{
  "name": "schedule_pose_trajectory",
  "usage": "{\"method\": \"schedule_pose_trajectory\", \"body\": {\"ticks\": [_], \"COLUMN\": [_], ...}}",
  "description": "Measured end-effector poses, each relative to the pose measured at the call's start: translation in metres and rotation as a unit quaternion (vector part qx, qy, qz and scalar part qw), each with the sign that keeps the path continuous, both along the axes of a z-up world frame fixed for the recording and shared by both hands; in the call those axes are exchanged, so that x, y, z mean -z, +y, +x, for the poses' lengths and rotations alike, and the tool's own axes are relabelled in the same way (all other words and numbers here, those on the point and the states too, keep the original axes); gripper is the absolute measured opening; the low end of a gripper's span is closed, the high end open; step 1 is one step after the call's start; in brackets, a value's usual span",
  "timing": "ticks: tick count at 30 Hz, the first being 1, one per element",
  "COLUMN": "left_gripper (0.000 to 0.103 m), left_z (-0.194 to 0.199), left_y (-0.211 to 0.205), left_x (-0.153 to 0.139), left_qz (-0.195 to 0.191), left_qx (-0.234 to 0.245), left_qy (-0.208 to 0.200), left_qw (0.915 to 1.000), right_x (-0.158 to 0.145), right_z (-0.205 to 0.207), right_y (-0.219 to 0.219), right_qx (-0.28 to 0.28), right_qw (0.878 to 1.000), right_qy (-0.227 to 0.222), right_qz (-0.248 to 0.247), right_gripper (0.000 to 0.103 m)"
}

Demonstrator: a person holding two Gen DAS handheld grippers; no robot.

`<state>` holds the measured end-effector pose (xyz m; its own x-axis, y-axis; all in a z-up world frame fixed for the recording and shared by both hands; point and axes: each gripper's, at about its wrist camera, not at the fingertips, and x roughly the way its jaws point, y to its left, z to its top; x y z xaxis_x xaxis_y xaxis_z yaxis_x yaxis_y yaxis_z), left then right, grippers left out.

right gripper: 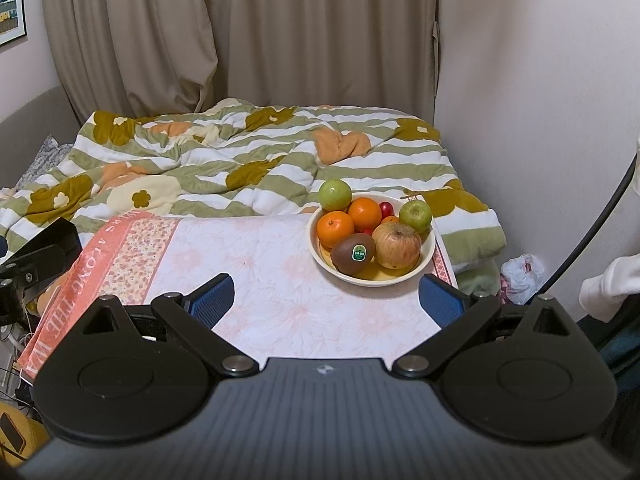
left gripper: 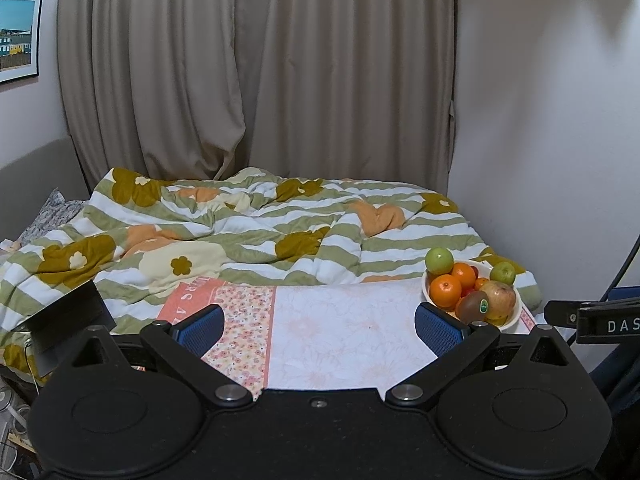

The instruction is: Organize fruits

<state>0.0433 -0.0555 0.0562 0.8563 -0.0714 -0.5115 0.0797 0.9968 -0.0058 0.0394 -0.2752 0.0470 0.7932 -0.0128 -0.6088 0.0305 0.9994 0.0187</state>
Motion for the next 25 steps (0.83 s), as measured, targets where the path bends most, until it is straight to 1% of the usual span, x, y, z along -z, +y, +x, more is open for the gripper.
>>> {"method": "schedule_pose_trajectory", "body": {"ticks": [10,15,25], "left_gripper": [0.103,0.103,0.103], "left_z": [-0.0011,-0.0041,-0.0003], "left_y": [0.0031,0.0030,0.0059], "left_x": [-0.0026,-0.0031,0.0026], "left_qz": [0.004,0.017,0.007], "left_qx": [-0.003,-0.012,-0.010], "left_qy": [-0.007,-0.016,-0.003], "left_qw": [1.0000,0.9997,0.9999], "right_x": [0.0000,0.0000,0.0014], "right_z": [-0.0009,-0.0006,0.0002], "right_y": [0.0012,0.0006,0.0007], "right_qx": [0.001,0.000,0.000], "right_qw": [1.000,1.000,1.000], "right_qy": [0.002,0.002,0.005], "right_qz": [0.000,0.001,0.003], "right_gripper": [0.103,0.103,0.103]}}
